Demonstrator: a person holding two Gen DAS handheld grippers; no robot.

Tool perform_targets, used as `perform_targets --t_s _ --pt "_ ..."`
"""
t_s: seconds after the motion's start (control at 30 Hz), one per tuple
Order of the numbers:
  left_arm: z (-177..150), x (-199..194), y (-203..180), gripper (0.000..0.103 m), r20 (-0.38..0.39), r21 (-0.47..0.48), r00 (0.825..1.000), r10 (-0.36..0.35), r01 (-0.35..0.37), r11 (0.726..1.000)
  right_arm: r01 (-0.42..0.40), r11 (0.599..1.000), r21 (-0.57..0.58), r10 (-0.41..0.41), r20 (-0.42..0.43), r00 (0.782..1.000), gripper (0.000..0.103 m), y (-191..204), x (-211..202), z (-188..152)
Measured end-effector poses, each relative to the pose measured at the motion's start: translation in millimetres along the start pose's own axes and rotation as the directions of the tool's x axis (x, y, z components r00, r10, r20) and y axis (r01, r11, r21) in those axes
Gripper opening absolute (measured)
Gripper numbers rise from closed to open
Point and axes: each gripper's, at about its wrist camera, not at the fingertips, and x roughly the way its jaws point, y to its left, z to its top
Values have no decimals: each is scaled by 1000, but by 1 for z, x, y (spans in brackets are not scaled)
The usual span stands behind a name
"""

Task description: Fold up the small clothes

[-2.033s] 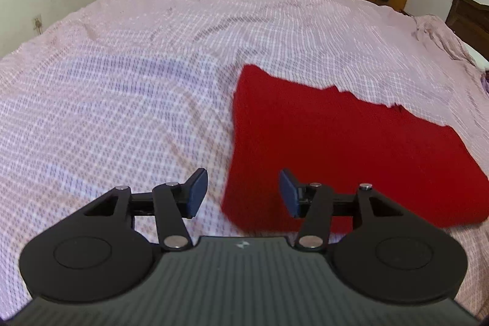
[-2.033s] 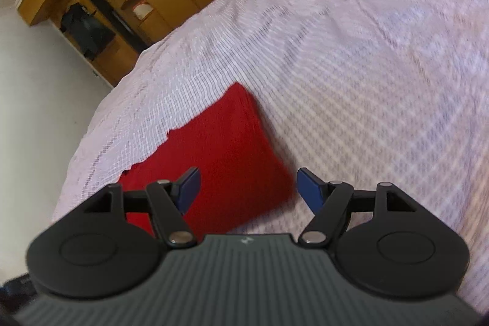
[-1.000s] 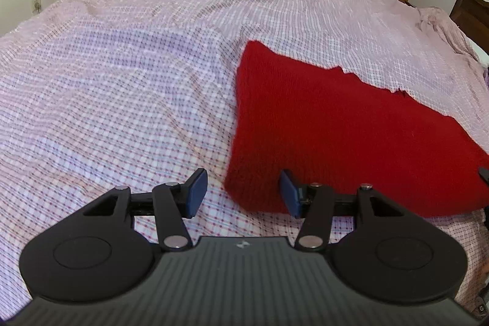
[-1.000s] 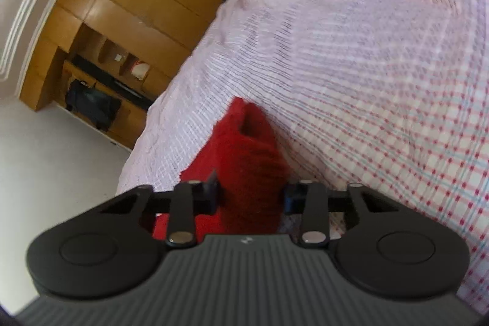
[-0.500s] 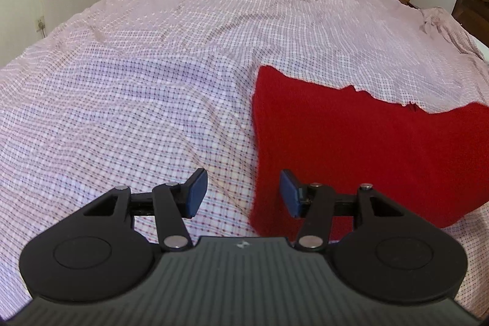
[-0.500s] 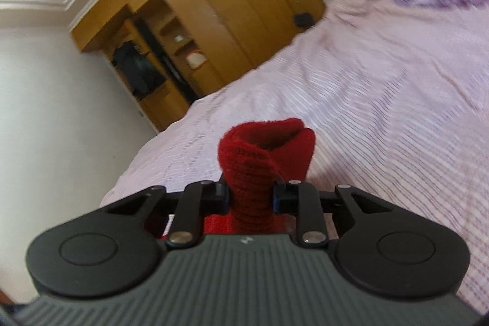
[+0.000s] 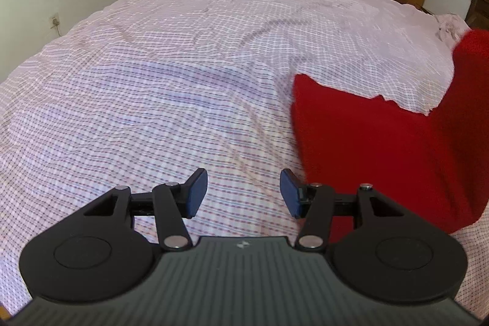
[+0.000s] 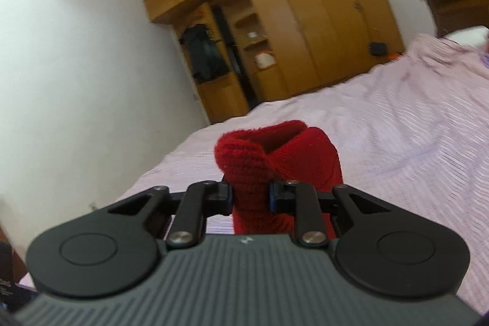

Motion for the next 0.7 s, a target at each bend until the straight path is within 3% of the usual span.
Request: perform_targets --t_s 0.2,0.43,0.6,0.7 --pt "-3 -2 23 58 -4 -37 1000 19 -19 999 -110 988 -110 101 -88 991 23 49 25 -24" --pt "-4 2 40 58 -26 -70 999 34 -35 997 -193 966 -172 132 -313 940 22 69 51 -93" --pt "-6 6 50 58 -37 -94 999 39 -42 995 -199 968 -156 143 -310 940 22 74 42 -96" --pt "-7 6 54 58 -35 -104 999 39 -43 994 -205 972 -112 175 -231 957 22 78 33 -72"
